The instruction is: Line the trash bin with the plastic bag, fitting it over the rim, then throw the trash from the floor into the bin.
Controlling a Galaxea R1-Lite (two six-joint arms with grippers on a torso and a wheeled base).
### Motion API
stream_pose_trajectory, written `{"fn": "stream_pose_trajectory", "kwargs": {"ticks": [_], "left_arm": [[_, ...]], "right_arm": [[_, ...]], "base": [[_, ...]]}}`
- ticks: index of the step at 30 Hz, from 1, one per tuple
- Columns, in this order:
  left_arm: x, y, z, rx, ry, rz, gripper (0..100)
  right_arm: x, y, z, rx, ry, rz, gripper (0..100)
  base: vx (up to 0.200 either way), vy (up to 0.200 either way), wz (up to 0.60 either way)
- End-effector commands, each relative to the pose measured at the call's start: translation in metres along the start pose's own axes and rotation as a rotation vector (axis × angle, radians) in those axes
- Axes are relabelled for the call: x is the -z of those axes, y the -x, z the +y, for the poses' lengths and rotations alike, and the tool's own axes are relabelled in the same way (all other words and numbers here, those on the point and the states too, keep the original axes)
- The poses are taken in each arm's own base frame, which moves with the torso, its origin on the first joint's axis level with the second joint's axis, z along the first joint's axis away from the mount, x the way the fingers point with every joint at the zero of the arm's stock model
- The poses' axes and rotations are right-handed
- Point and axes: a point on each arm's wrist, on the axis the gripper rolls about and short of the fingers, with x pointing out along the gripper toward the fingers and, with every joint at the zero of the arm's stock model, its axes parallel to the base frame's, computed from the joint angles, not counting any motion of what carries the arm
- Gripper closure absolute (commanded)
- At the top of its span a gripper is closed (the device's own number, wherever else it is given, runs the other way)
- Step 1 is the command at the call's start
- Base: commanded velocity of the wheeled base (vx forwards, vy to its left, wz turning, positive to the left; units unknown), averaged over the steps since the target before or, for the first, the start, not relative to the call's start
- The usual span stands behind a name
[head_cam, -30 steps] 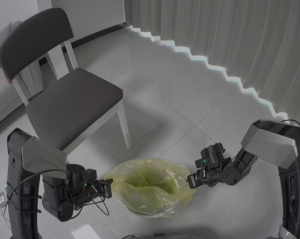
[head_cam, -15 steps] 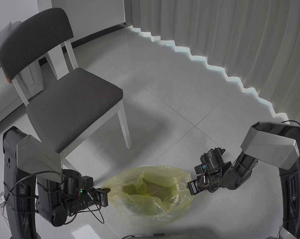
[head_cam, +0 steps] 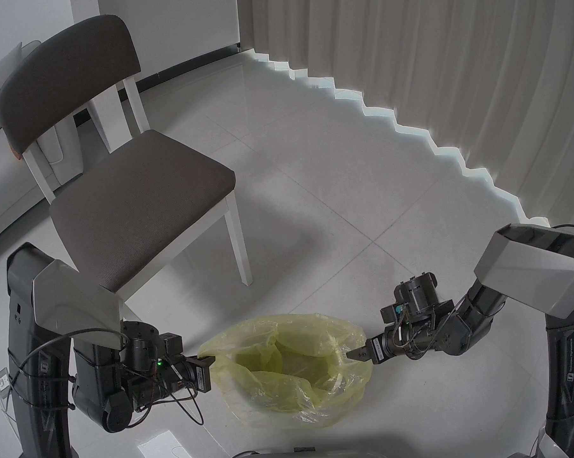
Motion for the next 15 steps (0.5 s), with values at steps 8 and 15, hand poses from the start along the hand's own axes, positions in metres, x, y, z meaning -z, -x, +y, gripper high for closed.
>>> {"fn": "stream_pose_trajectory", "kwargs": {"ticks": [8, 15], "left_arm": [[0.000, 0.007, -0.003, -0.003, -0.006, -0.003, 0], [0.000, 0.019, -0.005, -0.024, -0.004, 0.002, 0]], "right_arm": [[-0.058, 0.009, 0.013, -0.034, 0.050, -0.194, 0], [-0.066, -0.016, 0.035, -0.078, 0.102, -0.211, 0]], "base": [[0.000, 0.000, 0.00], [0.000, 0.000, 0.00]]}}
